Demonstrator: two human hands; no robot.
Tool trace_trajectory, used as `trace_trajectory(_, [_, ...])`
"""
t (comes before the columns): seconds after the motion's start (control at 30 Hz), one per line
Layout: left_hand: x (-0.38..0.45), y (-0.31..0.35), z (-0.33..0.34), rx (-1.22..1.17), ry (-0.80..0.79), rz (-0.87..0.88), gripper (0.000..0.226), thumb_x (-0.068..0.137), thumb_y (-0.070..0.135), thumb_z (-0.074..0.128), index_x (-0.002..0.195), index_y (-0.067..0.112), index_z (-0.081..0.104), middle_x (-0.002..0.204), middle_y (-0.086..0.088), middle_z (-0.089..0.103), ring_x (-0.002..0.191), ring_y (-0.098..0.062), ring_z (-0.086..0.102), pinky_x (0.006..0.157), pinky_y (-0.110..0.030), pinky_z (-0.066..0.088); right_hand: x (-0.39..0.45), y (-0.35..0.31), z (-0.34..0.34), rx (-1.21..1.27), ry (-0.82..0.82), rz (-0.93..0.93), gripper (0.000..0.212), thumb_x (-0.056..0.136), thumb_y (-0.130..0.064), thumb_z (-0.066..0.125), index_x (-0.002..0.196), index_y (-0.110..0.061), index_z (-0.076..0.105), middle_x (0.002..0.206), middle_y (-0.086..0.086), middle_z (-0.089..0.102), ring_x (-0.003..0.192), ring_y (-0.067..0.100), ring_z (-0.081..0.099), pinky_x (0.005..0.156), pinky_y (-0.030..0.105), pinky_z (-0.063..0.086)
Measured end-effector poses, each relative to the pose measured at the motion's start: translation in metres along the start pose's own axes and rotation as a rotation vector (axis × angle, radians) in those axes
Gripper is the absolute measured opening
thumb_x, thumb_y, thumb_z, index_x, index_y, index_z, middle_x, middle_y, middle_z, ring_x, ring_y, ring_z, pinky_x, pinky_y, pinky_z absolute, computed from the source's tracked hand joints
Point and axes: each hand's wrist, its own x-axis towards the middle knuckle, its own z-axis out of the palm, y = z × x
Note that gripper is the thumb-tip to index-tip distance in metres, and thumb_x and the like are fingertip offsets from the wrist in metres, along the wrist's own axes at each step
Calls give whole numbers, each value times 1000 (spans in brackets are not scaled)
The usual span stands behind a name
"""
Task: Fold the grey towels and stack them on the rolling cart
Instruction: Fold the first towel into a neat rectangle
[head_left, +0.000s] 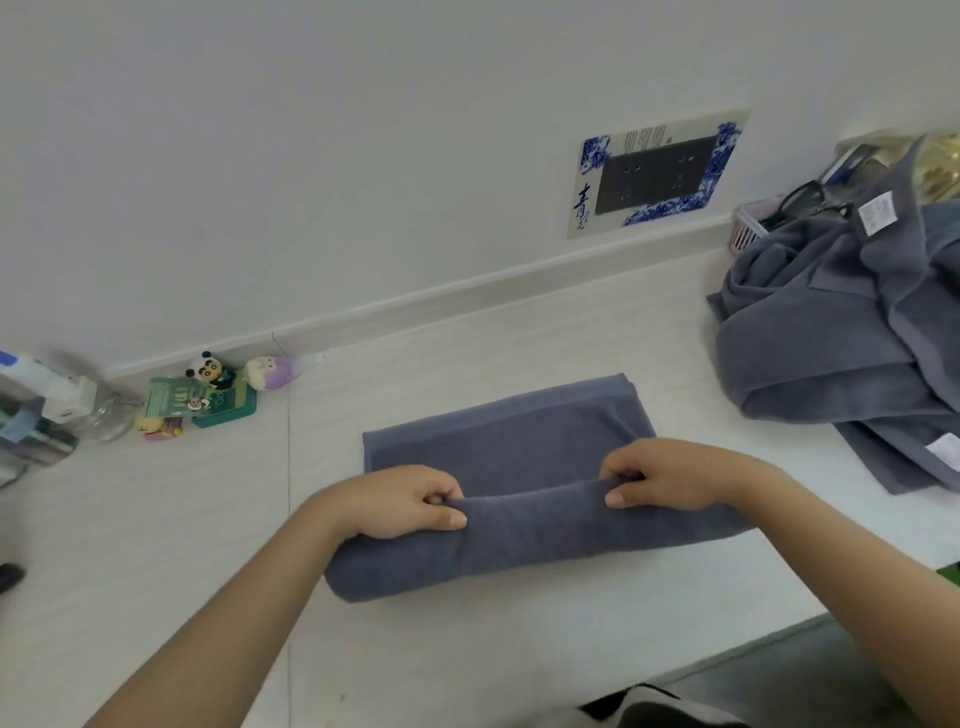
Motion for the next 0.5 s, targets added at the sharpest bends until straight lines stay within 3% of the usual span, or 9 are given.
trace_trajectory(0.07, [9, -4, -22, 22, 19, -37, 11, 96, 34, 53, 91, 24, 57, 79, 16, 52, 71, 1, 46, 67, -13, 35, 22, -1, -22, -36, 32, -1, 20, 95, -33, 52, 76, -25, 48, 75, -13, 49, 71, 7, 46, 63, 21, 32])
trace_trajectory(0.13, [25, -12, -43, 66, 37, -91, 13, 97, 33, 50, 94, 22, 56, 85, 12, 54, 78, -4, 49, 71, -19, 36, 51, -1, -41, -109, 79, 2, 16, 95, -32, 51, 86, -19, 55, 89, -3, 58, 81, 15, 48, 68, 27, 30])
trace_trajectory(0.2, [45, -24, -61, 126, 52, -173, 18, 98, 33, 47, 101, 19, 57, 101, 3, 58, 91, -12, 50, 80, -26, 37, 85, 0, -55, -134, 134, 27, 26, 96, -34, 49, 103, -12, 60, 109, 5, 61, 92, 19, 51, 74, 27, 33])
trace_trajectory(0.27, [67, -40, -66, 144, 98, -268, 28, 97, 35, 45, 114, 16, 57, 118, -3, 58, 100, -17, 51, 86, -28, 38, 114, 3, -59, -103, 192, 79, 35, 96, -42, 44, 114, -15, 58, 120, 3, 59, 106, 21, 53, 83, 29, 37])
trace_trajectory(0.4, [105, -64, -51, 57, 259, -342, 34, 98, 39, 40, 115, 14, 56, 122, -7, 59, 107, -23, 55, 86, -30, 40, 160, 21, -46, -214, 176, 166, 55, 86, -60, 49, 124, -21, 50, 123, 0, 58, 114, 23, 52, 98, 37, 34])
trace_trajectory(0.5, [122, -76, -30, 122, 394, -344, 35, 99, 42, 35, 109, 15, 55, 114, -6, 62, 101, -25, 56, 83, -34, 39, 177, 35, -29, -269, 241, 166, 39, 93, -49, 47, 117, -18, 53, 117, 3, 60, 108, 24, 51, 94, 36, 32])
